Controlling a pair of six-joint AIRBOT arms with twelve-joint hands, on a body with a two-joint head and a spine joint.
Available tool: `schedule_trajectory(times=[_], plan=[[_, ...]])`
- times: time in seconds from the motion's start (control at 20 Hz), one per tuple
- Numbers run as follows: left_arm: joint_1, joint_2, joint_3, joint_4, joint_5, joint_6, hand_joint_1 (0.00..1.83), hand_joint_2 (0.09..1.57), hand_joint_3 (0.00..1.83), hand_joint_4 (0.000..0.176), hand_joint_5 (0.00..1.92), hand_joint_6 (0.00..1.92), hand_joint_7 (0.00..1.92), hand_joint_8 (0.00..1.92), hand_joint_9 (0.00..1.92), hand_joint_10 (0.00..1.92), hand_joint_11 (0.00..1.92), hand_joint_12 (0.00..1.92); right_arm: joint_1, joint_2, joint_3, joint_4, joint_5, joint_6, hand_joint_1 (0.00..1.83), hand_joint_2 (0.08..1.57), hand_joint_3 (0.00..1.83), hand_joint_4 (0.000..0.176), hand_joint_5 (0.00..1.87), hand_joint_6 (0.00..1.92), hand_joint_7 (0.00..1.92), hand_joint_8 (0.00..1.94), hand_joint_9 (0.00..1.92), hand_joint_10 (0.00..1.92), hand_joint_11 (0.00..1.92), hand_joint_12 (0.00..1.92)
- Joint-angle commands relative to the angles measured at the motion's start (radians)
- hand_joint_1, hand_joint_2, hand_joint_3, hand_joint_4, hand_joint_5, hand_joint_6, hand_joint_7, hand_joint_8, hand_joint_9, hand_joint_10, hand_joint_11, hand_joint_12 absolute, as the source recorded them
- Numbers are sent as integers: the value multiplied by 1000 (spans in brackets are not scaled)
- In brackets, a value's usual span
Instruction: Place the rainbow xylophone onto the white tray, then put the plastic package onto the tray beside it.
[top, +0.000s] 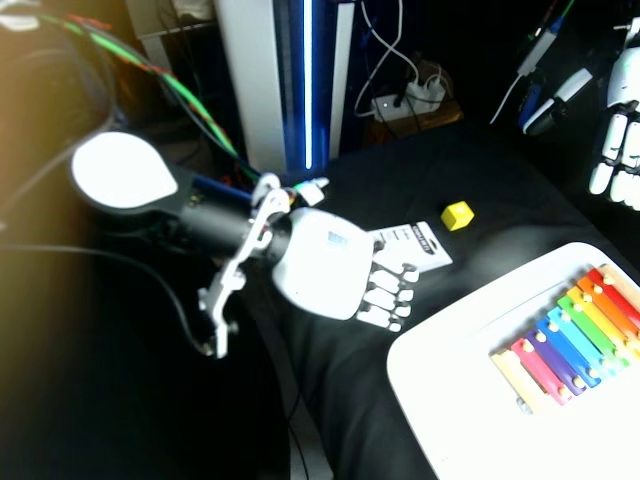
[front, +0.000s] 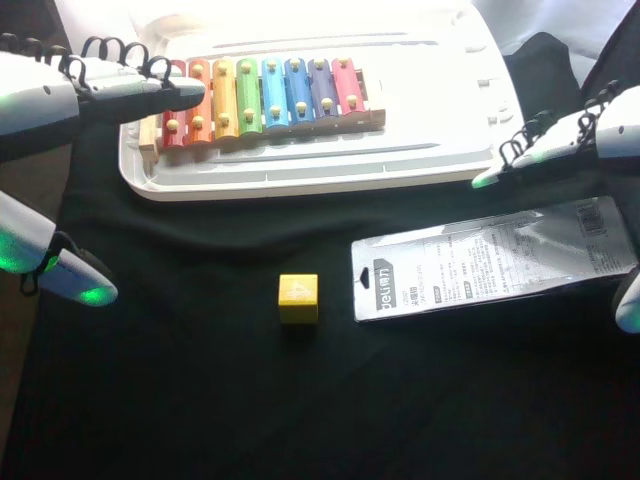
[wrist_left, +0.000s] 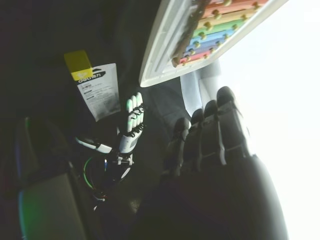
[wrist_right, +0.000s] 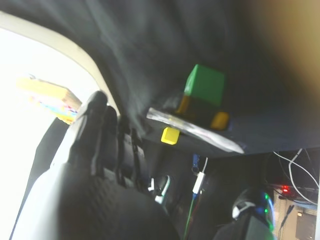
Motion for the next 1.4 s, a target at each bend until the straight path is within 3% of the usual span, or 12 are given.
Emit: schedule_trajectory(times=[0.0,0.1,0.2,0.3,0.45,0.6,0.65,0.8,1.0,1.1,1.15,1.35], plan=[[-4,-5,5,-37,-74,6,838,720,0,46,0,0,0,0,10,4,113,14,13,2,-2,52,19,12,537,574,0,0,169,0,206,1,197,0,162,239],[1,-6,5,-41,-76,6,852,719,0,53,0,0,0,0,20,7,110,12,13,6,-5,52,17,13,578,592,4,0,180,4,216,4,223,11,215,273],[7,-6,5,-49,-78,9,852,713,0,36,0,0,0,0,15,3,127,19,13,8,-7,52,16,13,623,612,10,0,182,3,225,6,233,12,194,272],[10,-7,5,-53,-79,12,841,712,0,33,0,0,0,0,14,2,133,21,13,8,-8,52,16,13,641,669,3,0,175,1,222,1,225,3,185,298],[12,-10,6,-54,-80,13,838,715,0,48,0,0,3,1,32,8,128,17,13,8,-8,52,15,13,716,687,2,0,200,8,243,8,287,23,316,376],[18,-15,8,-55,-81,13,829,718,0,38,0,0,15,4,36,7,112,10,13,8,-7,49,8,13,707,694,2,0,205,0,254,0,315,0,278,405],[20,-18,9,-57,-82,13,830,709,0,63,0,0,3,0,15,1,100,5,13,8,-6,48,4,13,730,689,0,0,212,3,259,2,321,2,281,408],[28,-26,15,-65,-87,14,812,702,0,80,0,0,12,5,0,0,42,0,13,8,-2,48,-6,13,739,691,2,0,192,0,252,0,307,1,295,413],[32,-33,20,-66,-87,15,800,696,0,103,0,0,2,0,0,0,1,0,13,7,0,48,-13,13,792,709,3,0,168,0,207,0,332,1,344,642],[33,-32,21,-66,-86,15,788,698,0,102,0,0,12,4,0,0,12,5,13,6,0,43,-15,13,806,718,0,0,160,0,201,0,264,0,185,693],[33,-32,22,-66,-86,15,788,701,0,83,0,0,8,1,0,0,0,0,13,6,0,39,-16,13,795,718,0,0,160,1,203,1,265,3,172,686],[34,-32,21,-66,-87,15,789,706,1,84,0,0,0,0,0,0,11,5,13,5,0,29,-18,13,774,716,0,0,172,6,221,6,246,4,53,713]])
